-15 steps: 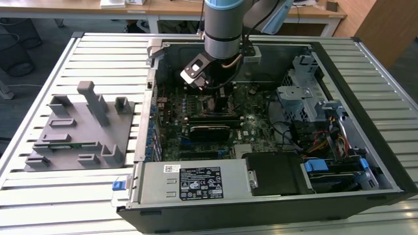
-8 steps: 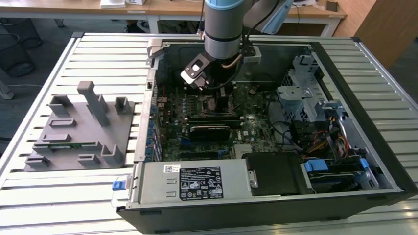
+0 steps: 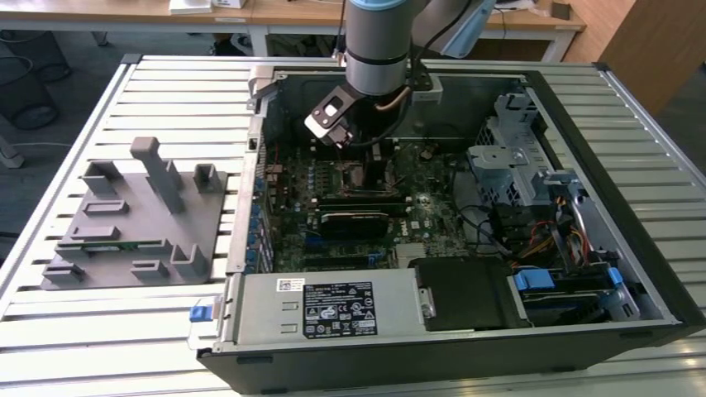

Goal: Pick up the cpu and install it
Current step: 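Place the cpu into insertion slot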

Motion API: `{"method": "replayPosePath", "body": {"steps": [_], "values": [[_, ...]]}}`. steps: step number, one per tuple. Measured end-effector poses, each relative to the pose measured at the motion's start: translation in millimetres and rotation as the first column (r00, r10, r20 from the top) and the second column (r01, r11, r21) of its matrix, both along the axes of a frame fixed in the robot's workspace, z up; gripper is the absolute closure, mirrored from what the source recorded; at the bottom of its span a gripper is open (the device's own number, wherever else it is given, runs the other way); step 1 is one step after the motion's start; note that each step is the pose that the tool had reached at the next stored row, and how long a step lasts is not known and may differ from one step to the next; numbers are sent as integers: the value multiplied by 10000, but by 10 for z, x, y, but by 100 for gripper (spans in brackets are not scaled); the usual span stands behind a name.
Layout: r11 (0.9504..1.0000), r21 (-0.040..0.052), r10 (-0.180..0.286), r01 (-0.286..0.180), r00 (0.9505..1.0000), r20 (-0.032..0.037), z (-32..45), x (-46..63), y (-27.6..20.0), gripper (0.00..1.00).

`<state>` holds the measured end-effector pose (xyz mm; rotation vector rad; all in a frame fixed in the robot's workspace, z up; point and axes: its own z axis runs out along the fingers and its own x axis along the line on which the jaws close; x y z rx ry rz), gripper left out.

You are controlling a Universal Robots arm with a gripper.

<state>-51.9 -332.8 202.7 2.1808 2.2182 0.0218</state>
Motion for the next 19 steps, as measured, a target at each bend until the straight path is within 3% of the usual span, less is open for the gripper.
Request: {"method": "replayPosePath", "body": {"steps": [1,7,8,12,19], "values": [[10000,1,0,0,10000,0,11,0,0,41],[10000,0,0,0,10000,-6,55,0,0,71],[10000,0,0,0,10000,-8,61,0,0,71],[10000,0,0,0,10000,-21,87,0,0,88],[10000,0,0,0,10000,-37,128,0,0,89]]}}
